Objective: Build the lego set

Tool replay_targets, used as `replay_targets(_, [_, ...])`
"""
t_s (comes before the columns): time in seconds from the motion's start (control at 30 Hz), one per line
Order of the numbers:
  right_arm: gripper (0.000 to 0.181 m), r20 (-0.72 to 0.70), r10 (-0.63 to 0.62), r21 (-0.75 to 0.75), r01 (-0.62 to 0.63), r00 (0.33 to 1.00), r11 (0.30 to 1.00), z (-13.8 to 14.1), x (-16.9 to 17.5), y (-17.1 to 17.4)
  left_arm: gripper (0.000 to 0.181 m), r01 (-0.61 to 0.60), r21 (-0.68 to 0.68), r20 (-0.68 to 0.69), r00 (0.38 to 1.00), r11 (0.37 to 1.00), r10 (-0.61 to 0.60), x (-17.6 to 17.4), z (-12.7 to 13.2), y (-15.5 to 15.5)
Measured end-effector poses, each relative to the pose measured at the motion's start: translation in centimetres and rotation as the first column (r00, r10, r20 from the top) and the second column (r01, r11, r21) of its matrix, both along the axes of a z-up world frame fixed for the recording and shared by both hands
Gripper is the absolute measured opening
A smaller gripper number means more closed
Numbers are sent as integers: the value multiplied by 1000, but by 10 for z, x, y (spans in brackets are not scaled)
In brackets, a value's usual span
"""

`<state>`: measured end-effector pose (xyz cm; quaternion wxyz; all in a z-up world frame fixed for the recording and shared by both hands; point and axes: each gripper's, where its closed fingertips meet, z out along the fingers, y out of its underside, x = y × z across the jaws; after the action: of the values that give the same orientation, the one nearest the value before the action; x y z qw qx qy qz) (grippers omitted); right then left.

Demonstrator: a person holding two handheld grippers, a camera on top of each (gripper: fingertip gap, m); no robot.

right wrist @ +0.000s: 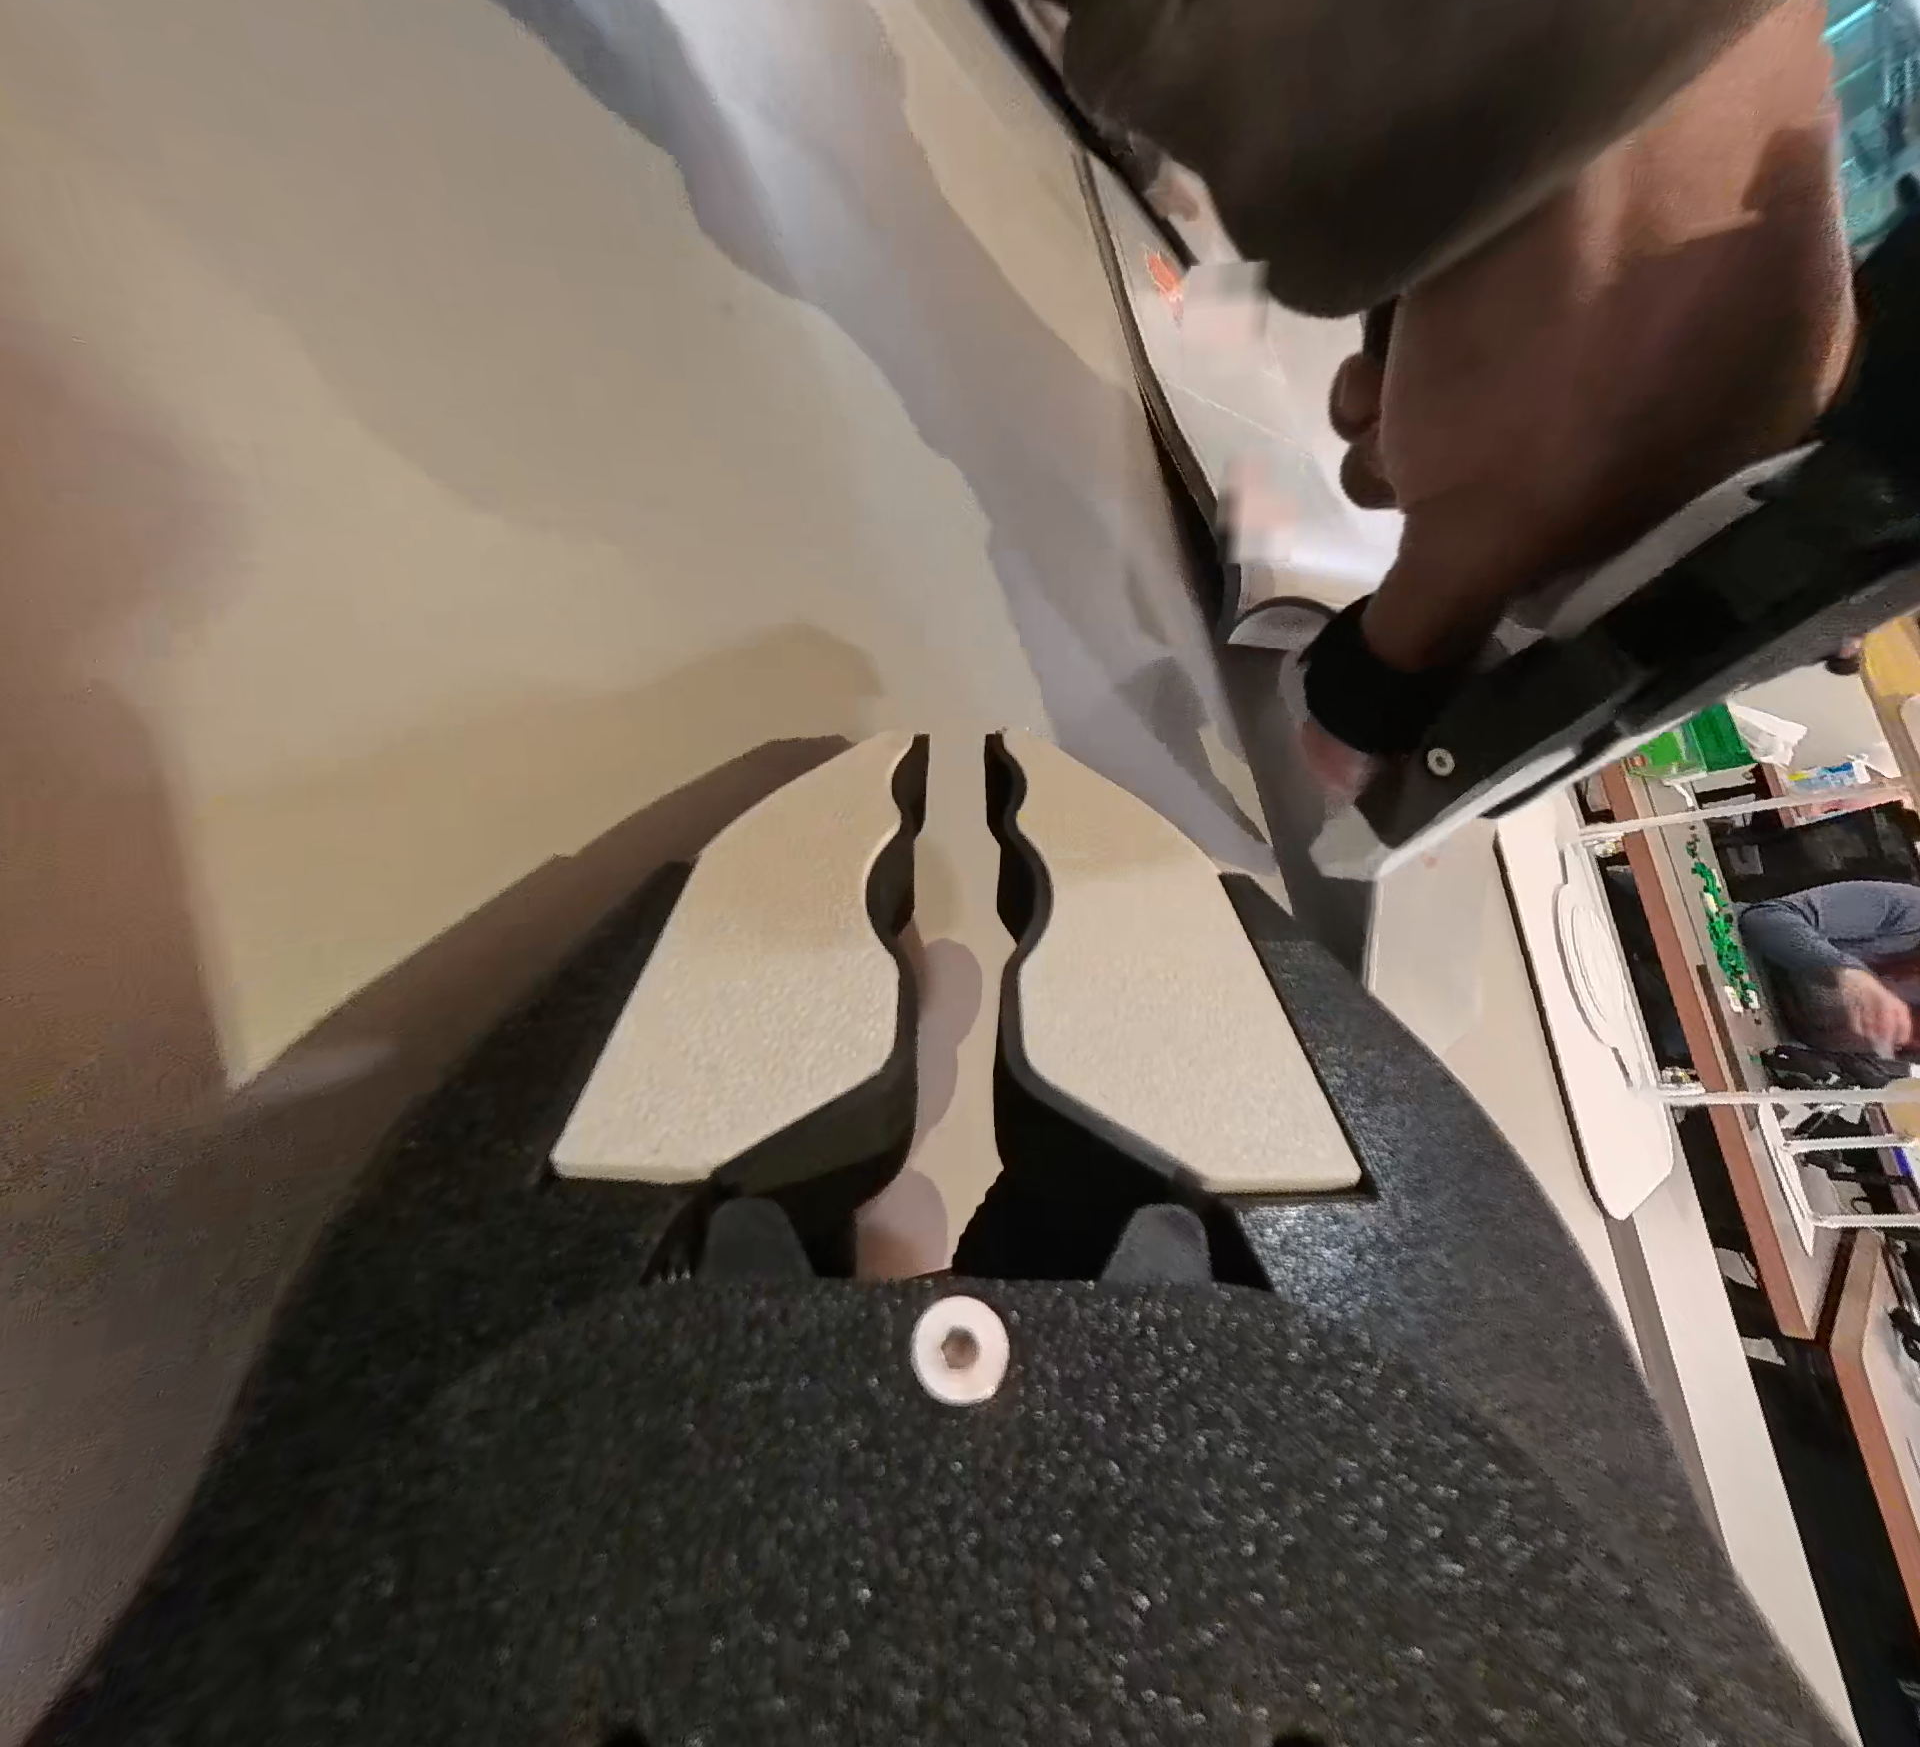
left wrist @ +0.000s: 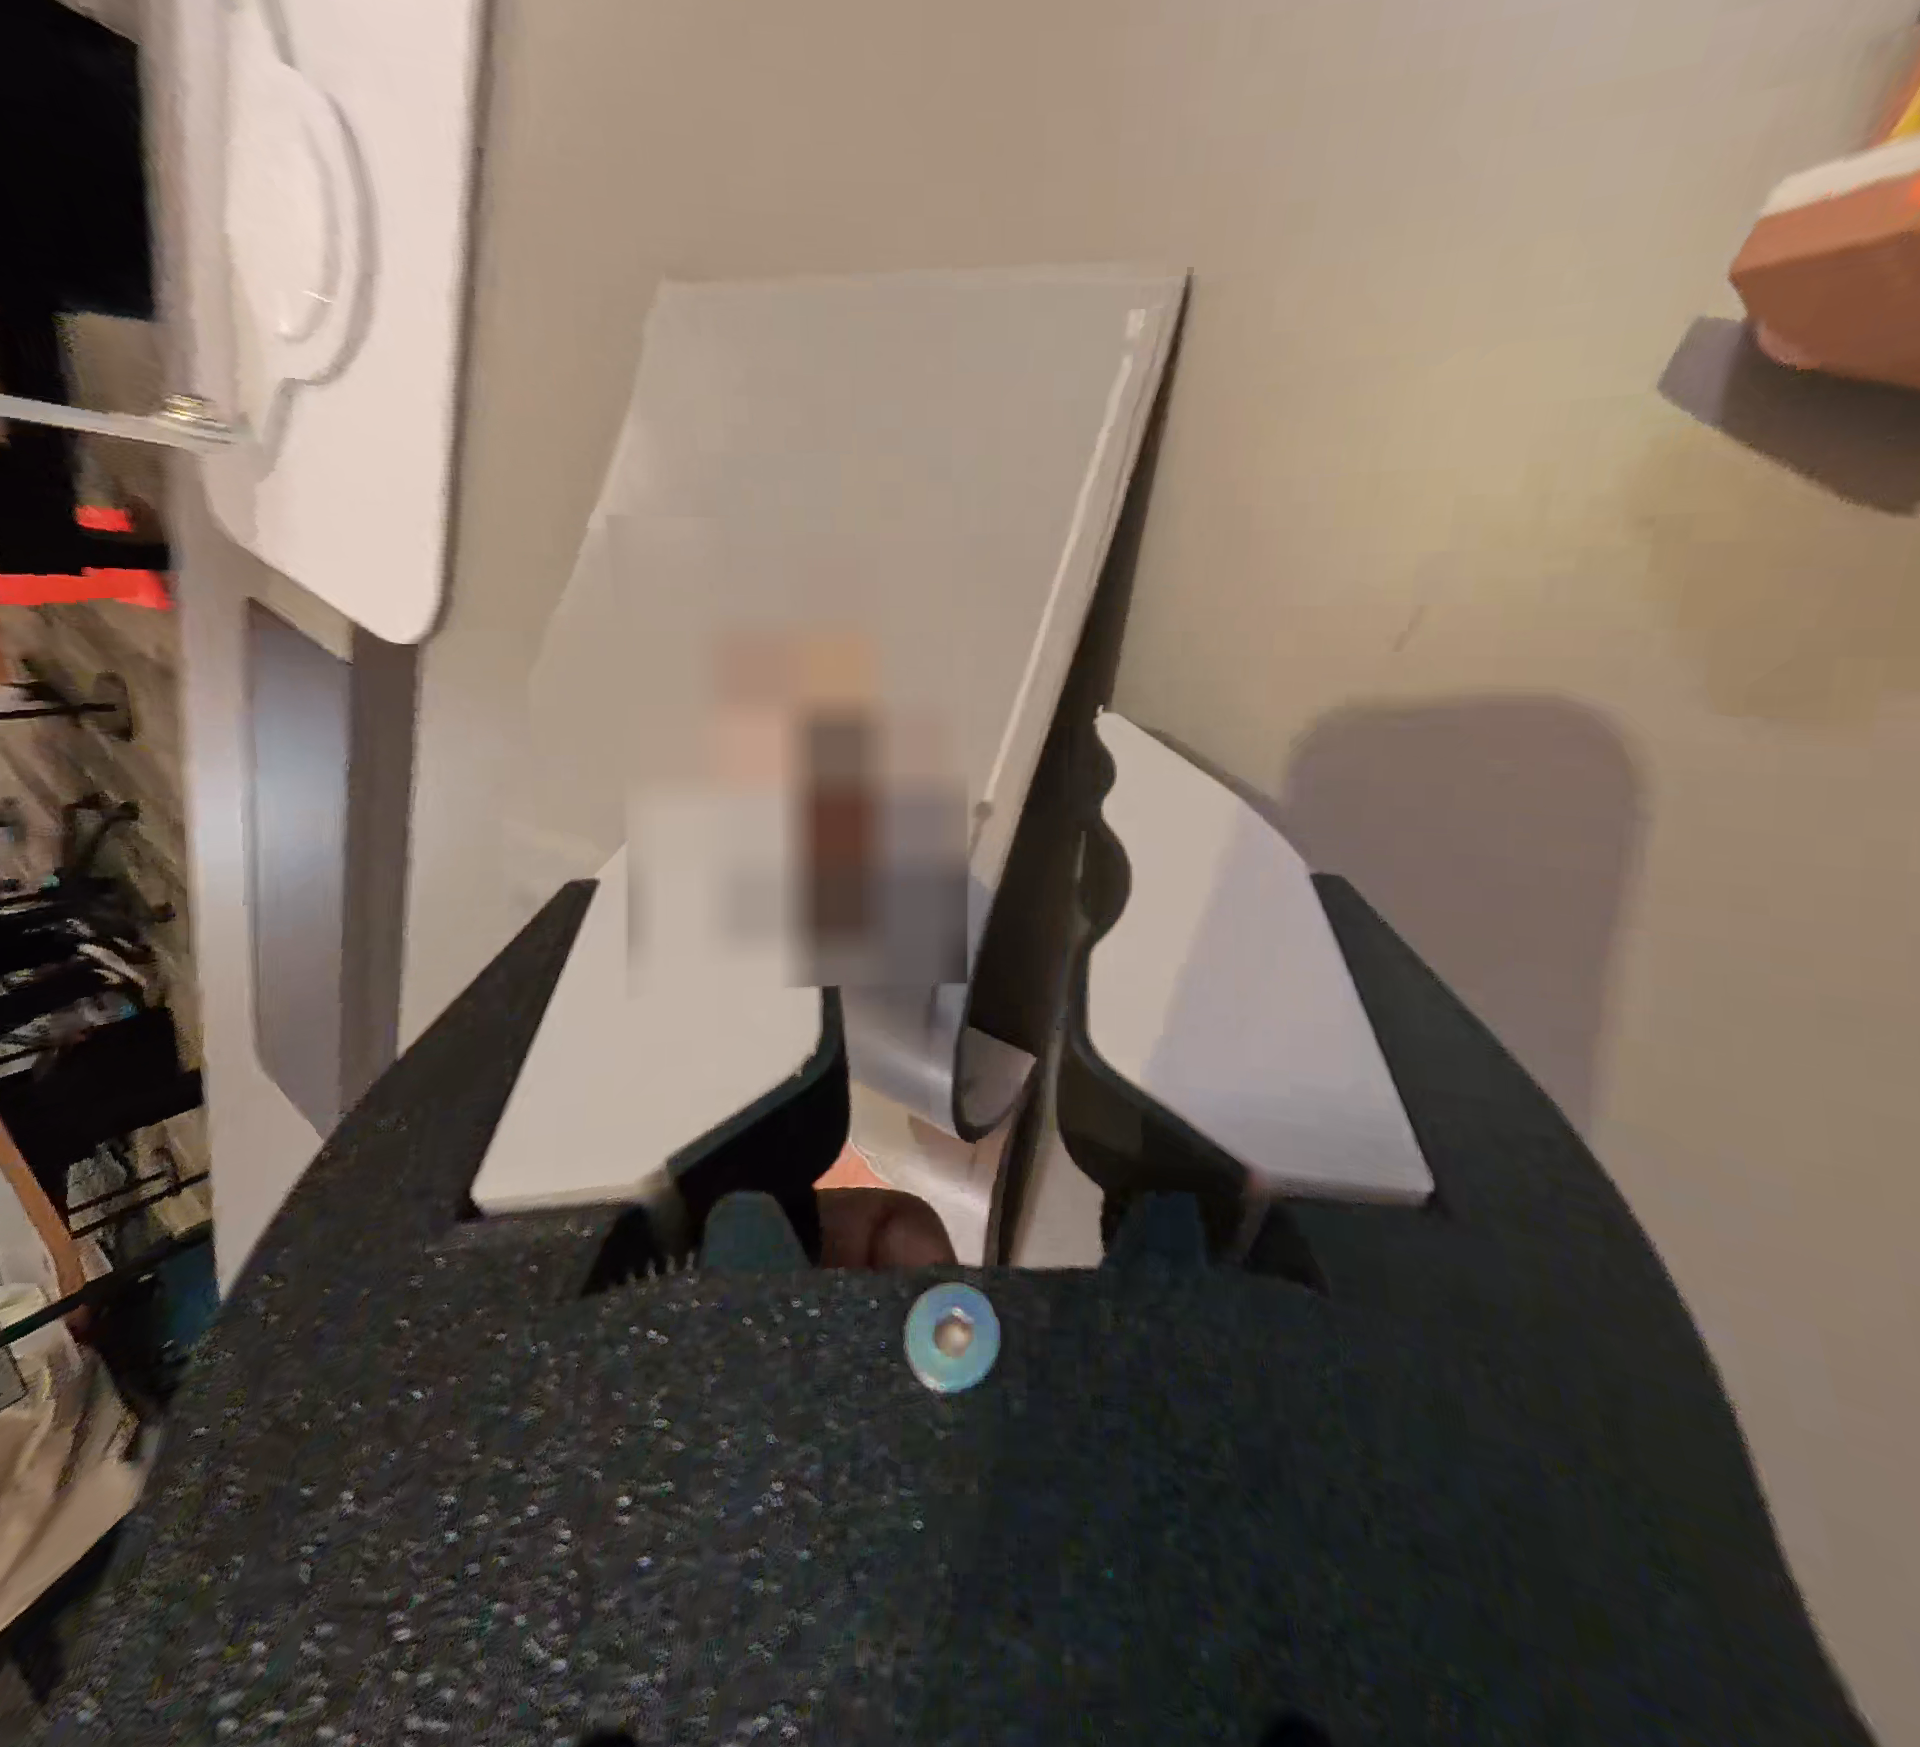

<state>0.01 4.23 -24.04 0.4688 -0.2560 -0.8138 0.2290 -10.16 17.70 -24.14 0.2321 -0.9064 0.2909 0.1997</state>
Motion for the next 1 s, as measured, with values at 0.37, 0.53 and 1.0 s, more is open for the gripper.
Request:
replay_targets(0.37, [9,-8,8,12,-8,1000,1000,0,2,0,44,34,-209,11,999,977,-32,-2,-6,-37])
replay_targets(0.53, [9,-9,9,16,-8,1000,1000,0,2,0,46,44,-217,-1,999,975,-45,-6,0,-54])
replay_targets(1.0, [8,-15,11,28,-11,1000,1000,0,2,-1,47,-3,-203,-27,1000,979,-3,-42,9,-90])
